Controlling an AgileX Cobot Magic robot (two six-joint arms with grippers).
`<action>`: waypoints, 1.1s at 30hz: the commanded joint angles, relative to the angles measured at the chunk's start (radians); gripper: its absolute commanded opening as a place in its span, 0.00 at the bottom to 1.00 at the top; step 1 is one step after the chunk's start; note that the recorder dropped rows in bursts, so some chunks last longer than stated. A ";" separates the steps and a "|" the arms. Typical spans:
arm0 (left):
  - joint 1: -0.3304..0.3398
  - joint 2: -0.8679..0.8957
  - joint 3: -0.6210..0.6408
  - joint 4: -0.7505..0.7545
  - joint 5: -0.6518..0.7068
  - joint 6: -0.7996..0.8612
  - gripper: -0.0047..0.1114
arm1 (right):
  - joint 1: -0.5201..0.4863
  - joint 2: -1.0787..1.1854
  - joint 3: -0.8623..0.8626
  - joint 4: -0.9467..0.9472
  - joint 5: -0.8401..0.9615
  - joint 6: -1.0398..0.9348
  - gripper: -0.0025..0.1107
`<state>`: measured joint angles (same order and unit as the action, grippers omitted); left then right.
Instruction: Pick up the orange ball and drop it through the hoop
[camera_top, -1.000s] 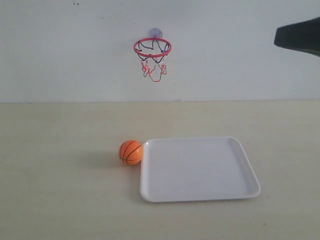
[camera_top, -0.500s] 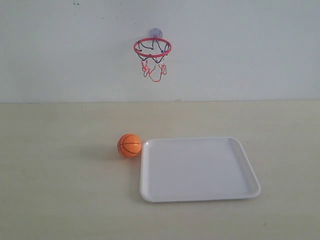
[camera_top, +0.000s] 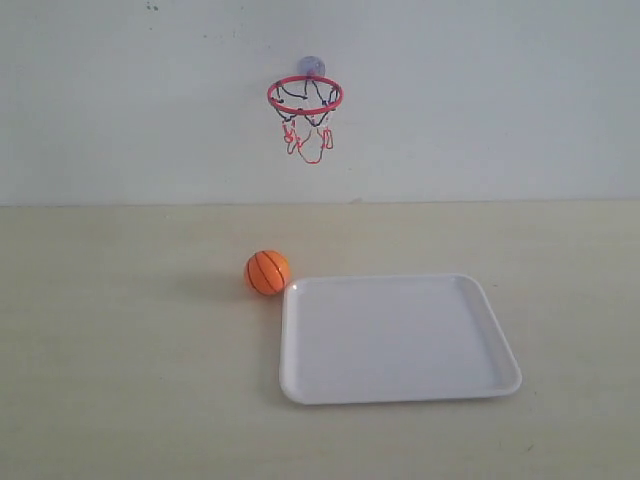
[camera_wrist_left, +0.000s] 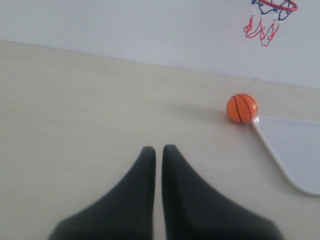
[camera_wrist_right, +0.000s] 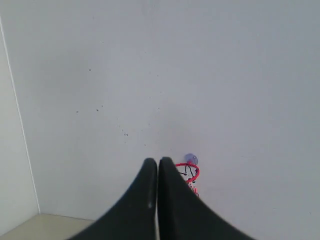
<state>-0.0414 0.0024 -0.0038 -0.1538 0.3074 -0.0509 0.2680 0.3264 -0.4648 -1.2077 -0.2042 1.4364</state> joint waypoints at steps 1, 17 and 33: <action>-0.002 -0.002 0.004 -0.006 -0.001 0.005 0.08 | 0.001 -0.002 0.073 0.965 0.014 -0.856 0.02; -0.002 -0.002 0.004 -0.006 -0.001 0.005 0.08 | 0.001 -0.251 0.248 1.241 0.471 -1.447 0.02; -0.002 -0.002 0.004 -0.006 -0.005 0.008 0.08 | -0.080 -0.326 0.465 1.248 0.542 -1.417 0.02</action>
<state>-0.0414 0.0024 -0.0038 -0.1538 0.3074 -0.0492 0.2395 0.0051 -0.0045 0.0362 0.3167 0.0250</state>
